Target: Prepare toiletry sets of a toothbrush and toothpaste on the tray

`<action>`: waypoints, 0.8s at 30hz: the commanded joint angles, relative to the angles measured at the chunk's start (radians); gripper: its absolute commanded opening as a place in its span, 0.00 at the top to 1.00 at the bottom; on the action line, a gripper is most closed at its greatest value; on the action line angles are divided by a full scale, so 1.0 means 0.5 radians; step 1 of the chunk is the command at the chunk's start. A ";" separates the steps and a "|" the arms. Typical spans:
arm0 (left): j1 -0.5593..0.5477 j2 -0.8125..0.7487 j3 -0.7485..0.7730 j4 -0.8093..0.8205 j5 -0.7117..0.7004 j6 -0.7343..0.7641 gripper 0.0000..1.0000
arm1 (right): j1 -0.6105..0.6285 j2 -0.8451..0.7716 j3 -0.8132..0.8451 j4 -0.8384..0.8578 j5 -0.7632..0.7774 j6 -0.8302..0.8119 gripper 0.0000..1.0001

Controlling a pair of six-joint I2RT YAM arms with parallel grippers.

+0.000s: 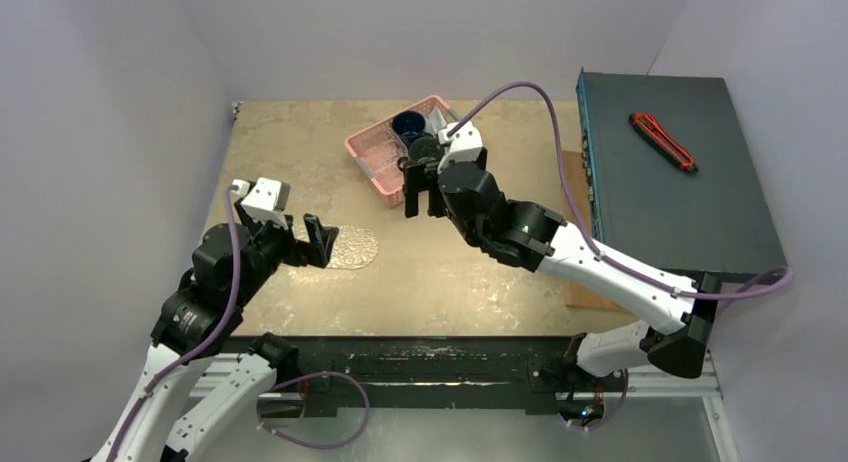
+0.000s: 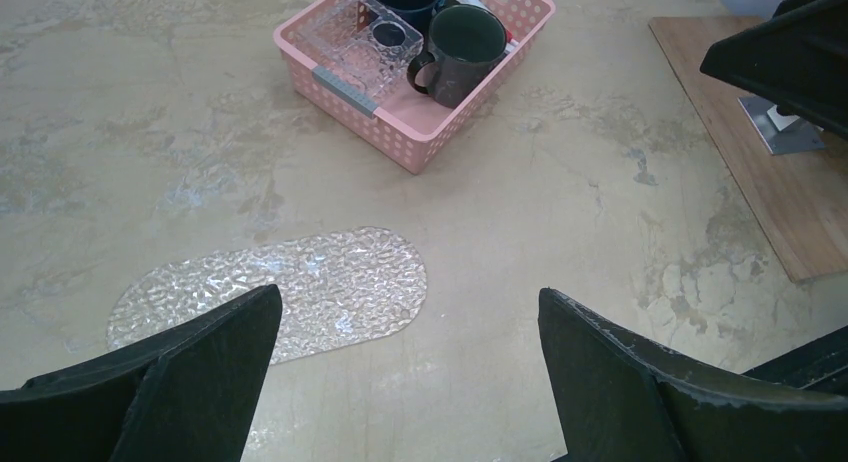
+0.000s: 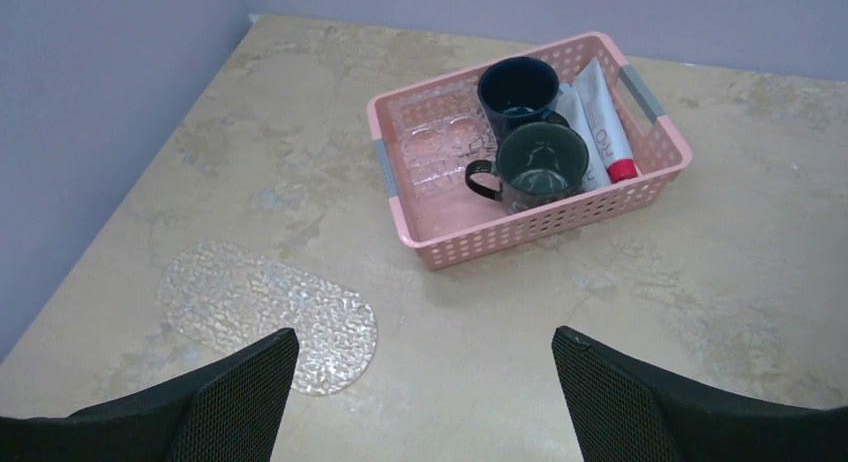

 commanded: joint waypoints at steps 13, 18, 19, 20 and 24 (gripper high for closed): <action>-0.008 -0.023 0.041 -0.001 -0.023 0.010 0.00 | 0.004 0.336 0.468 -0.292 0.016 -0.025 0.01; -0.008 -0.060 0.044 -0.017 -0.115 -0.003 0.00 | 0.004 0.526 0.628 -0.323 -0.096 -0.032 0.01; -0.008 -0.071 0.044 -0.018 -0.122 -0.003 0.00 | 0.004 0.579 0.674 -0.336 -0.108 -0.030 0.01; -0.008 -0.079 0.046 -0.018 -0.126 -0.003 0.00 | 0.004 0.635 0.723 -0.376 -0.132 -0.016 0.01; -0.007 -0.117 0.044 -0.018 -0.151 -0.008 0.00 | 0.001 0.847 0.913 -0.397 -0.224 -0.020 0.01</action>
